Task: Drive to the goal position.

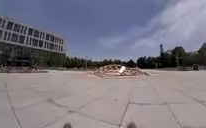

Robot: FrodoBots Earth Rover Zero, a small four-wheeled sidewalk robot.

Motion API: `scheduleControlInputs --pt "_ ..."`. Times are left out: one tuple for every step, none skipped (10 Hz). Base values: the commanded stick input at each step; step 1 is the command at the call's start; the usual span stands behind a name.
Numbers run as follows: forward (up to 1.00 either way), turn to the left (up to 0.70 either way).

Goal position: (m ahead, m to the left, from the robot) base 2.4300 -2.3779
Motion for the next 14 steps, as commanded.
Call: scheduleControlInputs --pt "0.45 0.0" --pt "0.45 0.0" --pt "0.45 0.0" --pt "0.45 0.0" --pt "0.45 0.0" --pt "0.45 0.0" --pt "0.45 0.0" --pt "0.45 0.0" --pt "0.45 0.0" --pt "0.45 0.0" --pt "0.45 0.0" --pt "0.45 0.0" --pt "0.45 0.0" --pt "0.45 0.0"
